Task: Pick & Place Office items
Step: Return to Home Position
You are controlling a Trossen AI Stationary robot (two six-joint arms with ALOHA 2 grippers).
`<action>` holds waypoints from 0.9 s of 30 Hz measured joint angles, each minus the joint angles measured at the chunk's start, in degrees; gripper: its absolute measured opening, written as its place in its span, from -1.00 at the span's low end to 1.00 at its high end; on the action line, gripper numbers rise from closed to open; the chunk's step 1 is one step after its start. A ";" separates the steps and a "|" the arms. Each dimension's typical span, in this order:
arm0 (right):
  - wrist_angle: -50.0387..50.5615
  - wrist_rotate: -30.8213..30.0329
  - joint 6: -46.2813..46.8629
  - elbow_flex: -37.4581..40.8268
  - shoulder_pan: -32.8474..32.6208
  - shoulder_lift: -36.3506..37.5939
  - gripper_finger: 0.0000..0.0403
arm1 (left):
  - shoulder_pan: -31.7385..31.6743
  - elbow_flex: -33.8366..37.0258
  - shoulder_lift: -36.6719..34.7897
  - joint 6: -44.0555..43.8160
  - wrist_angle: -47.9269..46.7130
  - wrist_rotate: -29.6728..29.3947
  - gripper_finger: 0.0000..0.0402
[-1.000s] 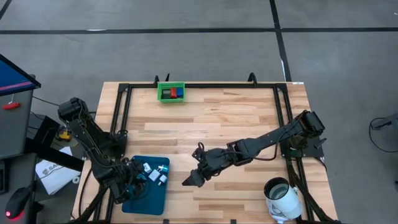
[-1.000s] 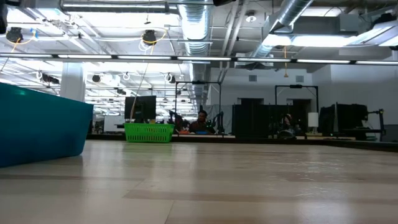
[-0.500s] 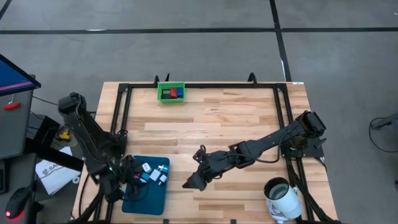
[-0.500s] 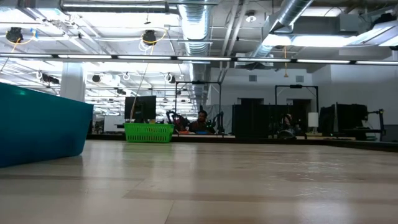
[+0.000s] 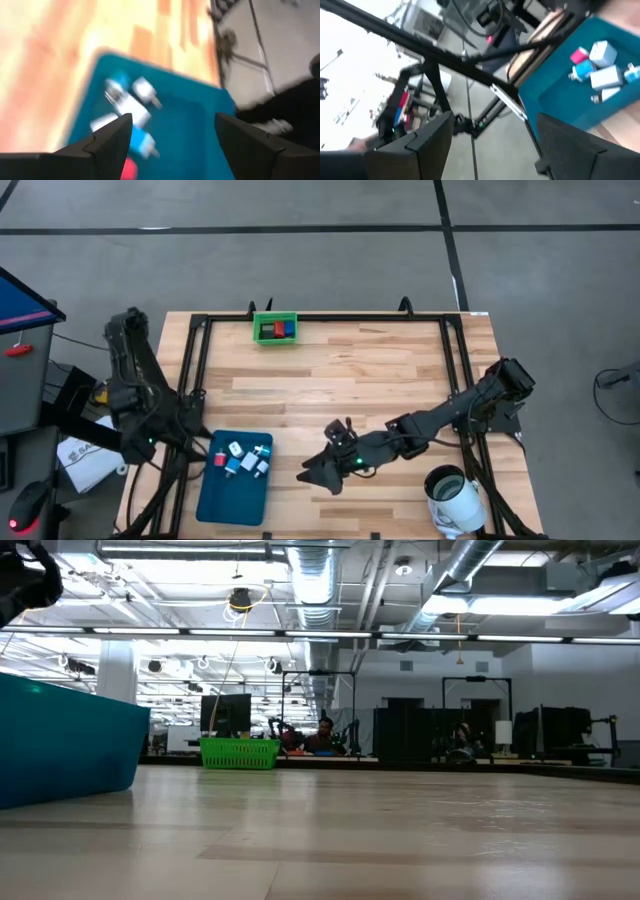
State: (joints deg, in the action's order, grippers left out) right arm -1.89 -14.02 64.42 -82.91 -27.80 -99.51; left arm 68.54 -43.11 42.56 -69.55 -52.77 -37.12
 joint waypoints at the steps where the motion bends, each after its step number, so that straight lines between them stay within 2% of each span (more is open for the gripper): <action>1: -0.66 -1.09 0.02 0.00 -0.20 -0.02 0.37 | -0.65 0.02 -0.36 1.80 -0.38 -2.41 0.38; 5: -1.38 -6.01 0.01 0.00 -0.33 -0.05 0.37 | -4.95 0.03 -2.35 10.47 -0.12 -11.58 0.38; 9: -4.19 -9.81 -0.15 0.00 -0.32 -0.06 0.37 | -10.60 0.62 -6.52 22.02 3.51 -12.27 0.38; 14: -5.01 -11.09 1.00 0.00 0.41 -0.08 0.37 | -18.30 6.30 -15.59 36.29 15.29 -5.32 0.38; 21: -8.41 -15.91 1.41 -0.04 0.49 -0.08 0.37 | -29.38 16.60 -24.87 47.31 30.28 5.60 0.38; 27: -14.02 -21.22 -1.68 -0.04 0.49 -0.11 0.37 | -38.57 21.89 -29.14 53.65 34.03 11.89 0.38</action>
State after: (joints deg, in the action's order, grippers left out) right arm -15.92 -35.24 62.75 -82.96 -27.31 -99.61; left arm 29.96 -21.22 13.42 -15.90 -18.74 -25.23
